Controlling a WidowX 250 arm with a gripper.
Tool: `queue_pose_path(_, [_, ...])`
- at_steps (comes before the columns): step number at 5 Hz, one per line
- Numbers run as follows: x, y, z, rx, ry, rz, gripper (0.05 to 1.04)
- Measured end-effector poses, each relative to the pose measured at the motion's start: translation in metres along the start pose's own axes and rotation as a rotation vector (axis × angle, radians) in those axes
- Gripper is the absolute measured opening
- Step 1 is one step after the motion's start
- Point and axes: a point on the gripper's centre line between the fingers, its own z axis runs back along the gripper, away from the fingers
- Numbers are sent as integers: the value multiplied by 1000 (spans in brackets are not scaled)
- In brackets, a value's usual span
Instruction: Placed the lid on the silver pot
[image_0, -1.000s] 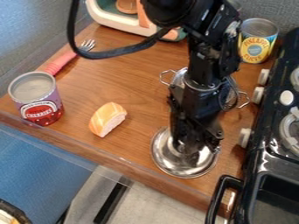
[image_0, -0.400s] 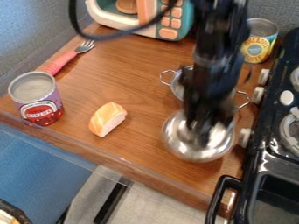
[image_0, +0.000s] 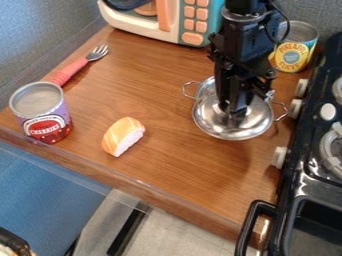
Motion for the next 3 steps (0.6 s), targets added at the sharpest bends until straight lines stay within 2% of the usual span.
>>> queue_pose_path(2, [17, 17, -18, 13, 16, 24, 281])
queue_pose_path(3, [28, 27, -22, 42, 18, 19, 281])
